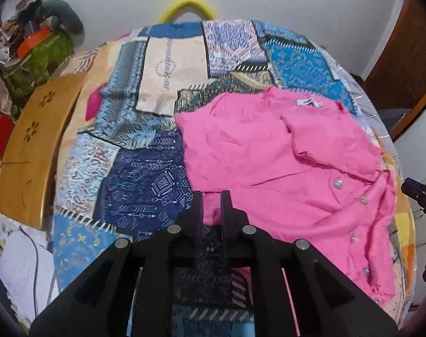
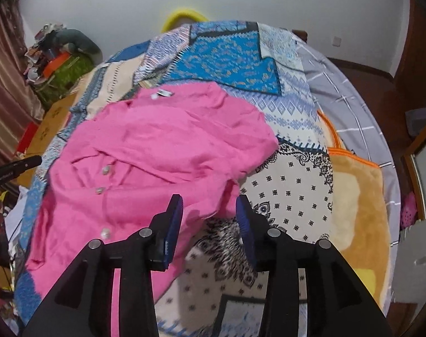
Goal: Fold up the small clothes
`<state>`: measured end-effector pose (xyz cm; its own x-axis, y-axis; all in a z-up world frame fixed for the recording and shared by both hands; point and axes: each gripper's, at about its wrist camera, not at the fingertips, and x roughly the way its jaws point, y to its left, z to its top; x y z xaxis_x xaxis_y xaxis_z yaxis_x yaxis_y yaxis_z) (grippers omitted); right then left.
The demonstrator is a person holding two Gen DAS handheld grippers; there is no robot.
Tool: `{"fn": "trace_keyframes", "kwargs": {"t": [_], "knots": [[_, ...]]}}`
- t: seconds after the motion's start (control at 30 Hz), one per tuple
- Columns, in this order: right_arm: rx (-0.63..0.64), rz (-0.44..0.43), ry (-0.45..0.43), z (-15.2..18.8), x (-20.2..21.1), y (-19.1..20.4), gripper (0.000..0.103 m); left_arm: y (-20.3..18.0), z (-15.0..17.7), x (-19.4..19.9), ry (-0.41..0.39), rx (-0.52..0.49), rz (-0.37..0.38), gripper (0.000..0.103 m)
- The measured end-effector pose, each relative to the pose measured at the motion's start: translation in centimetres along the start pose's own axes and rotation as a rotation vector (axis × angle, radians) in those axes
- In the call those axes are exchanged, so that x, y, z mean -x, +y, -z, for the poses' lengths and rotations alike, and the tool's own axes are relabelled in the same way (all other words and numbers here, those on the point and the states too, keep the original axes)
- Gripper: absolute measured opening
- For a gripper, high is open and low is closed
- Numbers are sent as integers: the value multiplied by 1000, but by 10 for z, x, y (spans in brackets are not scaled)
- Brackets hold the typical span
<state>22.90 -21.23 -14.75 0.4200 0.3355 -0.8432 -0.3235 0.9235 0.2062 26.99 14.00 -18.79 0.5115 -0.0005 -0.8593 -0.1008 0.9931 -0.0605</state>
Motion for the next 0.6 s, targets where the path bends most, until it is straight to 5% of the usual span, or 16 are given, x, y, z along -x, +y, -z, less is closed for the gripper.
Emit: {"fn": "trace_keyframes", "kwargs": {"t": [0.23, 0.33, 0.6], "knots": [[77, -24, -29, 3, 33, 39, 36, -13, 4, 47, -65, -46, -13, 38], [108, -30, -41, 7, 44, 55, 45, -19, 8, 66, -95, -42, 11, 53], [172, -46, -36, 26, 58, 90, 49, -45, 31, 98, -102, -123, 29, 69]]}}
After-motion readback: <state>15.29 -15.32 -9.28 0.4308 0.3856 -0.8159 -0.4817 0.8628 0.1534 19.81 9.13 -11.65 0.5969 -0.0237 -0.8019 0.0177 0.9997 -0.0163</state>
